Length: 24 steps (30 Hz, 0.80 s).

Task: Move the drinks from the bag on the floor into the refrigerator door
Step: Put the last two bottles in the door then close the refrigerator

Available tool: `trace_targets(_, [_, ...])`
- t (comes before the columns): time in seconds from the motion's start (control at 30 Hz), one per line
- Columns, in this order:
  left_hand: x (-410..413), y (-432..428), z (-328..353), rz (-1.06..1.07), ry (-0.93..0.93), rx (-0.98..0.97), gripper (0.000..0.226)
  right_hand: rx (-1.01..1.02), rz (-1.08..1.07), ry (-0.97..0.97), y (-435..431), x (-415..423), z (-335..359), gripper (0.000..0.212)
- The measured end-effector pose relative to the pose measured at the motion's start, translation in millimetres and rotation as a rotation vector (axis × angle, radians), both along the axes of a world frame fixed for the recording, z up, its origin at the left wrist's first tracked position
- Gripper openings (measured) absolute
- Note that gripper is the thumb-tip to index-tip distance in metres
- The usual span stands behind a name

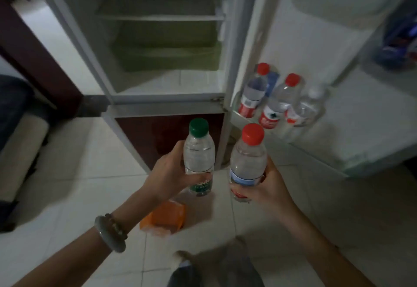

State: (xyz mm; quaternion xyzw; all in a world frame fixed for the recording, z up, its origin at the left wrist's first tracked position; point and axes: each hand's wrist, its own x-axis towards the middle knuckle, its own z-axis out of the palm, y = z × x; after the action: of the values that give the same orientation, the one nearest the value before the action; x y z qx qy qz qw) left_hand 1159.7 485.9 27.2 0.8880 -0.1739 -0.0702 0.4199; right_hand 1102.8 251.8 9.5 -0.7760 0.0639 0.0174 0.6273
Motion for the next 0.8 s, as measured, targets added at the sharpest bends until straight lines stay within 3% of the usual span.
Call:
trace_targets(0.17, [8,-86,25,-0.118,-0.012,-0.155,0.075,0.043,-0.160,-0.066,-76,-16,24,0.066])
trace_targets(0.4, [28,-201,31,-0.209,-0.121,-0.324,0.071,-0.277,-0.377,-0.125,-175,-12,20,0.077])
trace_targets(0.5, [41,-234,33,-0.272,-0.114,-0.364,0.075,-0.325,-0.482,-0.211,-195,-12,27,0.074])
trace_targets(0.7, [57,-283,21,-0.321,-0.177,-0.296,0.075,-0.257,-0.598,-0.150,-216,9,14,0.075])
trace_targets(0.8, [67,-302,5,-0.268,-0.120,-0.242,0.073,-0.217,-0.636,-0.098,-230,21,-19,0.082])
